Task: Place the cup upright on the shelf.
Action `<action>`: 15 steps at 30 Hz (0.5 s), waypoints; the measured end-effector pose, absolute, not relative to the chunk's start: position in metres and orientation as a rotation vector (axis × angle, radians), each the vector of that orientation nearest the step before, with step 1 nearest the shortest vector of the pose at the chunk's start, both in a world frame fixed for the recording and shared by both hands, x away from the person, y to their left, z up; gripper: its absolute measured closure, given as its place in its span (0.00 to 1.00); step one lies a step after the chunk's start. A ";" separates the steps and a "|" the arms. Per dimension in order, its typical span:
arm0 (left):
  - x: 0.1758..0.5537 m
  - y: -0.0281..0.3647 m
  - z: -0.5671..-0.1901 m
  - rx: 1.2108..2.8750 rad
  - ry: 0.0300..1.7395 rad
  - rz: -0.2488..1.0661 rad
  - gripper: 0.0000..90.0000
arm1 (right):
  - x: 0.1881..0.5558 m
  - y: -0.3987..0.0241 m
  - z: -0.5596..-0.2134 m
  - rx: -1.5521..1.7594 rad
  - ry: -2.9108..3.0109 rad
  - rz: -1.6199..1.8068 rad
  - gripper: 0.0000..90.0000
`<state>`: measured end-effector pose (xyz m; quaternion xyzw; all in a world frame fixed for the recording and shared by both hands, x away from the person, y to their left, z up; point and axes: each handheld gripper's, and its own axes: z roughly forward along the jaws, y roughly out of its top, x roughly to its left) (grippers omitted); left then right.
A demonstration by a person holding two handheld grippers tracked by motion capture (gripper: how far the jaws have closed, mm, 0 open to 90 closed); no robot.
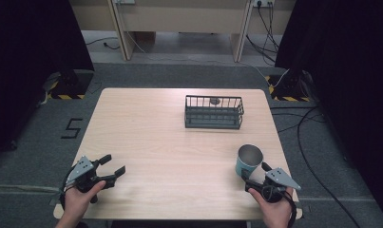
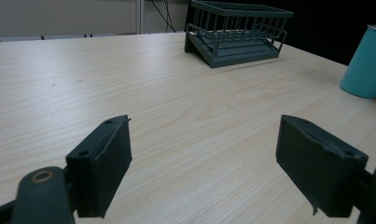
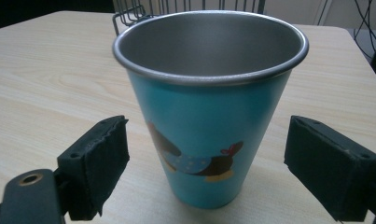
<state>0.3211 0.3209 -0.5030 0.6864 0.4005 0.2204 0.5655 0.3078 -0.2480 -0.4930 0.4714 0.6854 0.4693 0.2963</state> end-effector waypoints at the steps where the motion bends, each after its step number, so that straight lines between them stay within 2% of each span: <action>1: 0.321 0.321 -0.503 1.614 0.942 0.519 0.20 | 0.310 -0.247 -0.493 1.257 1.823 1.245 0.16; 15: 0.321 0.320 -0.503 1.617 0.935 0.518 0.20 | 0.332 -0.239 -0.496 1.256 1.845 1.236 0.15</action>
